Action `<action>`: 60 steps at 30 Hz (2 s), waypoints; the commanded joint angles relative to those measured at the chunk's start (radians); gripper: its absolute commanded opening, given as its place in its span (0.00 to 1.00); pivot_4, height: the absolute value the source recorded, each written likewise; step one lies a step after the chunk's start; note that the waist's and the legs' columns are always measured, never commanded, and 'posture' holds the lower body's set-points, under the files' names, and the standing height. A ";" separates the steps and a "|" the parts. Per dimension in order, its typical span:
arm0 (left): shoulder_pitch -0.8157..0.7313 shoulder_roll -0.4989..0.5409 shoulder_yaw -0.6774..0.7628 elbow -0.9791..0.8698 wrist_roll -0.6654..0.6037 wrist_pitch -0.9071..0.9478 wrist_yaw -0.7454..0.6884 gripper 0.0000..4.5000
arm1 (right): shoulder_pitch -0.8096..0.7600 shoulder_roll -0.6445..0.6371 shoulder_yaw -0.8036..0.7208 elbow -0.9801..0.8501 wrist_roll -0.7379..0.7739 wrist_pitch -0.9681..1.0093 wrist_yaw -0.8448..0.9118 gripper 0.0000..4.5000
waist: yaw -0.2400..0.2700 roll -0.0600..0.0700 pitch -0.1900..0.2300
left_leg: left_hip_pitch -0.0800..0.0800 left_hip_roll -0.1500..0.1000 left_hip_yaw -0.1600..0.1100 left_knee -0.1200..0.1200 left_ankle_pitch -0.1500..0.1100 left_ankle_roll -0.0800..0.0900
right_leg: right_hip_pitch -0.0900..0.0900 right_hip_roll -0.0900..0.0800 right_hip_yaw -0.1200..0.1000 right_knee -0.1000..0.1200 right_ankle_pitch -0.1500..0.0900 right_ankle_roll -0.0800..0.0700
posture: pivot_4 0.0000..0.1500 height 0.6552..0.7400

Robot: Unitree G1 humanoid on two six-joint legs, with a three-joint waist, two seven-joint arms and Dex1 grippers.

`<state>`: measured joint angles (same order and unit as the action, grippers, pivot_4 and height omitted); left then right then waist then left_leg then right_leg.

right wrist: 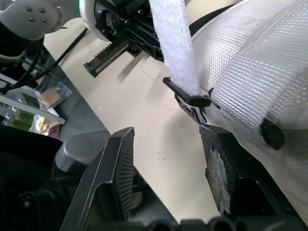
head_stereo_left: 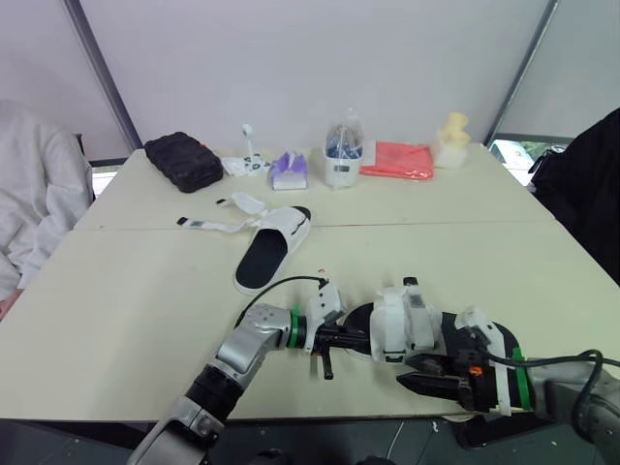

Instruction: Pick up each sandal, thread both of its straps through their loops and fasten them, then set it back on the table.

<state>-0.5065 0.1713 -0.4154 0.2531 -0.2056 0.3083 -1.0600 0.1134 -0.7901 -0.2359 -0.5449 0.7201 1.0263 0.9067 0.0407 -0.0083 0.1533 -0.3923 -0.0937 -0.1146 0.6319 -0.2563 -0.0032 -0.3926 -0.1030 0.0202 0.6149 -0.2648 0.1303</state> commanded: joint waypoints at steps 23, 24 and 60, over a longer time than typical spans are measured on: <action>0.021 0.005 -0.016 0.019 0.020 0.041 0.002 0.00 | 0.030 0.097 -0.036 0.026 0.036 -0.121 -0.159 0.51 | -0.001 0.000 0.000 | 0.000 0.000 0.000 0.001 0.000 0.000 | 0.001 0.000 0.000 0.000 0.000 0.000 | 1.00 1.00; 0.021 0.005 -0.016 0.019 0.020 0.041 0.002 0.00 | 0.025 0.103 -0.043 0.026 0.044 -0.123 -0.164 0.51 | -0.001 0.000 0.000 | 0.000 0.000 0.000 0.001 0.000 0.000 | 0.001 0.000 0.000 0.000 0.000 0.000 | 1.00 1.00; 0.035 -0.002 -0.004 0.003 0.013 0.074 0.017 0.00 | 0.231 -0.080 0.000 -0.064 0.176 -0.048 -0.025 0.02 | -0.001 0.001 0.000 | 0.001 0.000 0.000 0.001 0.000 0.000 | 0.001 0.000 0.000 0.001 0.000 0.000 | 1.00 1.00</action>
<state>-0.4916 0.1604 -0.3972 0.2350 -0.2085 0.3509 -1.0405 0.3333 -0.8532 -0.2222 -0.5701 0.8956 0.9934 0.8531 0.0398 -0.0078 0.1529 -0.3914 -0.0935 -0.1143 0.6334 -0.2563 -0.0031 -0.3911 -0.1026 0.0204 0.6160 -0.2649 0.1303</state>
